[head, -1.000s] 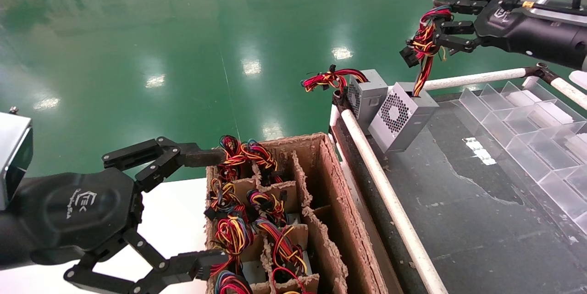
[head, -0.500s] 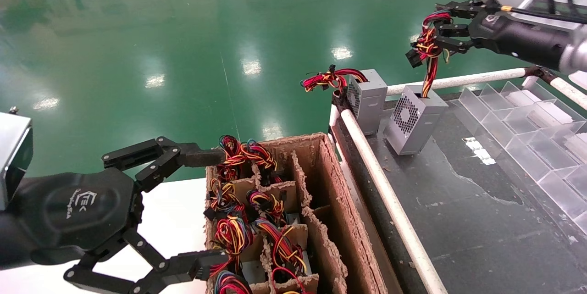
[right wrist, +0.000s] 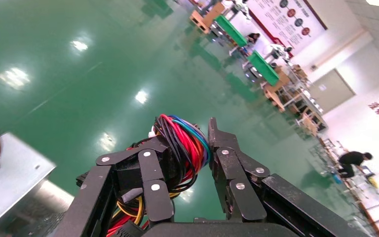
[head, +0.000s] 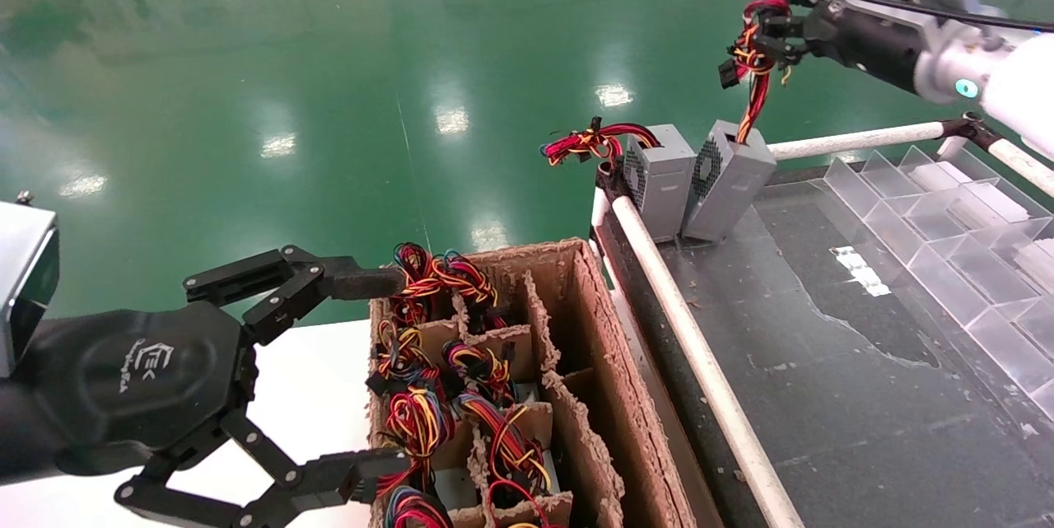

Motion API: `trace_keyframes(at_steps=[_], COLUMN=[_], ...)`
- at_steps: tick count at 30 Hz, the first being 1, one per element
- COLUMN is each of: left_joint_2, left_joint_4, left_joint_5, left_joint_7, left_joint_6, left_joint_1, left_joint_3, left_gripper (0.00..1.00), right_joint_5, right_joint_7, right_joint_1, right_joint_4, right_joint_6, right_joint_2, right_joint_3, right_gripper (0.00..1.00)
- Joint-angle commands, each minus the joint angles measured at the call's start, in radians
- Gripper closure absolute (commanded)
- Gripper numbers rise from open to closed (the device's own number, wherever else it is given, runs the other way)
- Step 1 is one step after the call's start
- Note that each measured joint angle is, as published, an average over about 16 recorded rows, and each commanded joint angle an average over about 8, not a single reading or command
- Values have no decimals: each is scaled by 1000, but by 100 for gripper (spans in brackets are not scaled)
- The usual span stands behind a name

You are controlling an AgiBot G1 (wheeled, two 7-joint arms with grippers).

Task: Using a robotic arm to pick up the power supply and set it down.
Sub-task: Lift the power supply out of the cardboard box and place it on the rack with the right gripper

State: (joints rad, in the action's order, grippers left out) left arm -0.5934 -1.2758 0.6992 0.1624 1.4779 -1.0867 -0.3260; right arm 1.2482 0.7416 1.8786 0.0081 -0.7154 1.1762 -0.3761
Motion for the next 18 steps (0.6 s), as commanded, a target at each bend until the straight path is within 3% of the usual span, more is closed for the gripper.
trace_keyframes(at_steps=[1, 16, 18], left_joint_2=[0, 0, 0], left_joint_4=[0, 0, 0], left_joint_5=[0, 0, 0], left_joint_7=[0, 0, 0], left_joint_6=[0, 0, 0], left_joint_1=[0, 0, 0], left_joint_3=[0, 0, -1], left_gripper=[0, 0, 0], right_joint_5=[2, 27, 30], right_joint_7=[4, 8, 8], right_joint_1=[4, 15, 15], right_joint_4=[-2, -4, -6], right_joint_6=[44, 50, 47], right_joint_2=[23, 100, 103], right_joint_3=[-1, -19, -21], right_gripper=[100, 100, 94])
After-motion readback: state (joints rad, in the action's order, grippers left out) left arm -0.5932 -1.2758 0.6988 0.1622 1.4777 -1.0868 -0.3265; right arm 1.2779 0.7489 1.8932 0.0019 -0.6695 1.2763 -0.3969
